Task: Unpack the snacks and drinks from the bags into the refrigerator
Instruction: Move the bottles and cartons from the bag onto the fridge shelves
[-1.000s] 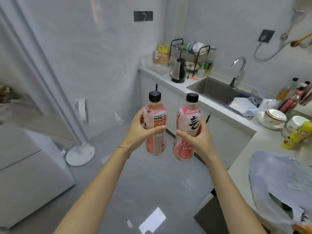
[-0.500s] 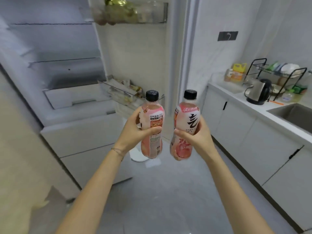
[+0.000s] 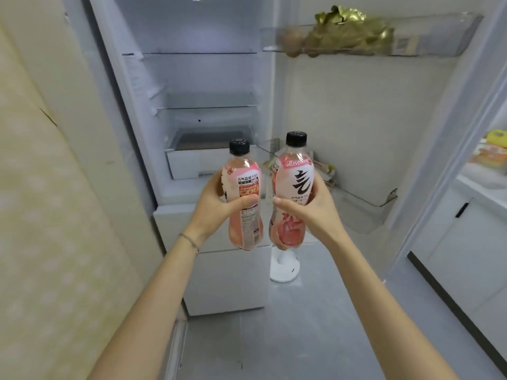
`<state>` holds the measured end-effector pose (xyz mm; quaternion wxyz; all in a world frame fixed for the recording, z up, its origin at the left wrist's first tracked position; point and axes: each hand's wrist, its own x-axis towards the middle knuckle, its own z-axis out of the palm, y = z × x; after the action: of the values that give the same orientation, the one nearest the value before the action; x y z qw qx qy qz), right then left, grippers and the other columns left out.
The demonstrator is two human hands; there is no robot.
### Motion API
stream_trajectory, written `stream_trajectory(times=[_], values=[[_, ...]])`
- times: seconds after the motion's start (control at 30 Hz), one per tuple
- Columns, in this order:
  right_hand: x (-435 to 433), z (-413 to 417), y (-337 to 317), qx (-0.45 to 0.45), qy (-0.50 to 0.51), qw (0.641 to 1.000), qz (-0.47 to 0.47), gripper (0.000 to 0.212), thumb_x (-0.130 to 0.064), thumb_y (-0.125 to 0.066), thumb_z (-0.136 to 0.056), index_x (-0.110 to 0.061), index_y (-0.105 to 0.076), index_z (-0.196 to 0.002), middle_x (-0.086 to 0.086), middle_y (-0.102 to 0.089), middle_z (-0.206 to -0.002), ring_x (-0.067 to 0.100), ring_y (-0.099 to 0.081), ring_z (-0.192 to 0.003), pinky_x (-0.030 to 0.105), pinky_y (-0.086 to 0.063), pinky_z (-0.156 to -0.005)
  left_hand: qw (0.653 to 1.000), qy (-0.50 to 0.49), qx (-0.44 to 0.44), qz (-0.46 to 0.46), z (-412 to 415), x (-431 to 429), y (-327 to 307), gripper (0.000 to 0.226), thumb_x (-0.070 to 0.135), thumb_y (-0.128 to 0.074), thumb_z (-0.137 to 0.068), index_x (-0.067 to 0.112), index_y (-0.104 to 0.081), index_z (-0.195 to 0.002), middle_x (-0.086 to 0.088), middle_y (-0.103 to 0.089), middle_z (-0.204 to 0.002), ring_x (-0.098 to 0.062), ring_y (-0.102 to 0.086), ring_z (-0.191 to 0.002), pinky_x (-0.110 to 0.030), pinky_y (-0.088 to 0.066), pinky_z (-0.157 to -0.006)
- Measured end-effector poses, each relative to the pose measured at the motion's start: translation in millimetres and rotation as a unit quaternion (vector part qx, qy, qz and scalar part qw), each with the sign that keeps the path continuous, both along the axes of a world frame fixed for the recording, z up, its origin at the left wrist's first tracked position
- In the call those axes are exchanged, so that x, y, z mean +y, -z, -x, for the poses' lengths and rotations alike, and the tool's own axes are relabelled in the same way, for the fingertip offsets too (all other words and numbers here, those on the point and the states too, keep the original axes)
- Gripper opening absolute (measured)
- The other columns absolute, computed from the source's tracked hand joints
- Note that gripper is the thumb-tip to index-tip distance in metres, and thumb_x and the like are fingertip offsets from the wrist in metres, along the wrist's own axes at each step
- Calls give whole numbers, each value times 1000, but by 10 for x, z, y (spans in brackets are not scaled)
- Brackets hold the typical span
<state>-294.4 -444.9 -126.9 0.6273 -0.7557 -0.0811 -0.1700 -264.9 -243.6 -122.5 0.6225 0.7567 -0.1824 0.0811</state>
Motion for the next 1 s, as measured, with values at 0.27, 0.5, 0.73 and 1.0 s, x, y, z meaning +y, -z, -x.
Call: stream_trajectory(times=[0.27,0.5,0.73,1.0], values=[[510,-1202,-220,-28,-53,998,7,74,-39,-86,-65,-31,-48,-128,-10,-64,-113,7,-64,-99,24,-56,-76,997,-68,-26,28,-870,474,-279,47,27,-80,-73,36,-57,-113,12,-69,-104,-2,-65,-98,-22,-55,-82],[968,-2209,-507,-39,-97,994,25,72,-38,-84,-69,-29,-44,-129,-9,-61,-111,6,-61,-98,16,-52,-70,990,-127,-53,27,-1621,919,-549,47,21,-77,-78,39,-52,-114,15,-67,-106,3,-64,-96,-15,-53,-76],[1351,-3058,-537,-53,-88,994,29,73,-33,-84,-70,-27,-44,-130,-10,-62,-110,5,-61,-99,14,-51,-69,986,-149,-76,27,-2457,1335,-592,54,20,-77,-78,36,-45,-119,12,-61,-114,-7,-61,-105,-17,-54,-74],[1894,-3954,-665,-79,-42,996,-7,70,-29,-84,-71,-29,-44,-128,-11,-63,-108,5,-63,-97,17,-53,-70,987,-112,-110,20,-3478,1783,-788,69,18,-78,-77,26,-38,-133,17,-56,-117,-1,-59,-103,-10,-52,-72]])
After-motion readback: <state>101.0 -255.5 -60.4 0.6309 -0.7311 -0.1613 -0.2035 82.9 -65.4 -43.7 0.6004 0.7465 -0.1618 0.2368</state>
